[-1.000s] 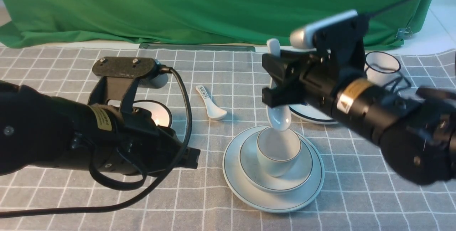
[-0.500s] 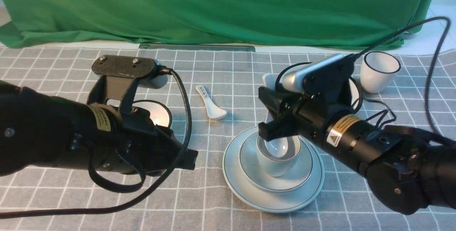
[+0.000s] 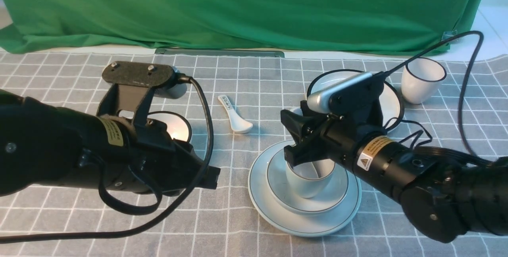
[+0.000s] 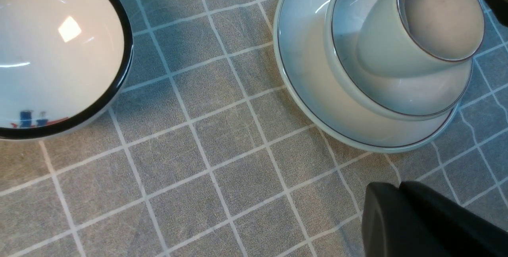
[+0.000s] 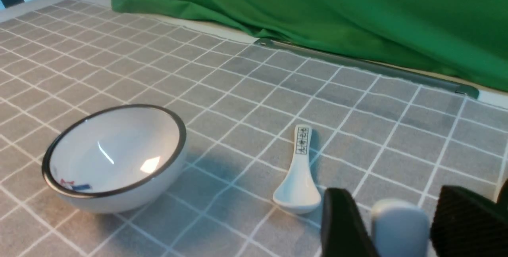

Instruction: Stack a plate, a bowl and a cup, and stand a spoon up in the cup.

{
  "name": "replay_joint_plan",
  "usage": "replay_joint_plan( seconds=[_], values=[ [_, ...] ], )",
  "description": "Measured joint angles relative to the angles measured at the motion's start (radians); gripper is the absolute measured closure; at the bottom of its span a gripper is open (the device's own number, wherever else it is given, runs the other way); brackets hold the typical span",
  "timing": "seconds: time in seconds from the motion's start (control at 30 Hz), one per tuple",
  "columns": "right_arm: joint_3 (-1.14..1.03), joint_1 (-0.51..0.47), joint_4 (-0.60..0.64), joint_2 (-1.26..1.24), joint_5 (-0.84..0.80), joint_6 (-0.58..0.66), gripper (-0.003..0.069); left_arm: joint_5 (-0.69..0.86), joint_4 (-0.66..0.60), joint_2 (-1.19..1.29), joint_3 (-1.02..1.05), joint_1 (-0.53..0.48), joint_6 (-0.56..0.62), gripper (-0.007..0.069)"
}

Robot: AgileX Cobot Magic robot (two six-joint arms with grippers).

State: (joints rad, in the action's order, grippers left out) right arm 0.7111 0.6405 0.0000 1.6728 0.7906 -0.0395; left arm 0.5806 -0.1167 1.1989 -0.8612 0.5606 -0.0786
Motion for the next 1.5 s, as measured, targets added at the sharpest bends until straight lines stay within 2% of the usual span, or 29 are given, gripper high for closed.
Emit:
replay_joint_plan(
  seconds=[0.17, 0.23, 0.27, 0.3, 0.33, 0.37, 0.4, 0.53, 0.57, 0.63, 0.67, 0.73, 0.9, 1.07, 1.23, 1.5],
  values=[
    [-0.008, 0.0, 0.0, -0.132, -0.181, 0.04, 0.0326, 0.0, 0.001, 0.0, 0.0, 0.0, 0.0, 0.0616],
    [0.005, 0.0, 0.0, -0.266, -0.397, 0.081, 0.0418, 0.0, 0.003, 0.0, 0.0, 0.0, 0.0, 0.0616],
    [0.023, 0.0, 0.0, -0.345, -0.553, 0.1, 0.049, 0.0, 0.005, 0.0, 0.0, 0.0, 0.0, 0.0616],
    [0.027, 0.0, 0.0, -0.356, -0.576, 0.103, 0.0501, 0.0, 0.006, 0.0, 0.0, 0.0, 0.0, 0.0616],
    [0.05, 0.0, 0.0, -0.424, -0.715, 0.109, 0.0562, 0.001, 0.007, 0.0, 0.0, 0.0, 0.0, 0.0616],
    [0.066, 0.0, 0.0, -0.457, -0.781, 0.109, 0.0585, 0.002, 0.007, 0.0, 0.0, 0.0, -0.005, 0.0616],
    [0.086, 0.0, 0.0, -0.532, -0.916, 0.11, 0.0617, 0.009, 0.007, 0.0, 0.0, 0.0, -0.008, 0.0616],
    [0.103, 0.0, -0.02, -0.753, -1.078, 0.051, 0.0637, 0.042, 0.017, 0.0, 0.0, 0.0, -0.012, 0.0616],
    [0.103, 0.0, -0.022, -0.765, -1.08, 0.04, 0.0637, 0.042, 0.017, 0.0, 0.0, 0.0, -0.012, 0.0616],
    [0.093, 0.0, -0.118, -0.926, -1.087, -0.093, 0.0637, 0.07, 0.019, -0.007, 0.002, 0.0, -0.026, 0.0616],
    [0.093, 0.0, -0.128, -0.926, -1.086, -0.093, 0.0637, 0.072, 0.019, -0.007, 0.004, 0.0, -0.026, 0.0616],
    [0.039, 0.0, -0.294, -1.081, -1.086, -0.267, 0.0637, 0.056, 0.019, -0.056, 0.054, 0.0, -0.032, 0.0616],
    [-0.133, 0.0, -0.511, -1.301, -1.093, -0.477, 0.0637, -0.072, 0.019, -0.214, 0.209, 0.0, -0.066, 0.0616],
    [-0.276, 0.0, -0.54, -1.436, -1.004, -0.505, 0.0637, -0.163, 0.019, -0.444, 0.38, 0.0, -0.09, 0.0616],
    [-0.305, 0.0, -0.542, -1.471, -0.927, -0.504, 0.0631, -0.242, 0.019, -0.677, 0.51, 0.0, -0.112, 0.0616],
    [-0.306, 0.0, -0.542, -1.471, -0.92, -0.503, 0.0613, -0.445, 0.029, -0.819, 0.609, 0.0, -0.112, 0.0615]
  ],
)
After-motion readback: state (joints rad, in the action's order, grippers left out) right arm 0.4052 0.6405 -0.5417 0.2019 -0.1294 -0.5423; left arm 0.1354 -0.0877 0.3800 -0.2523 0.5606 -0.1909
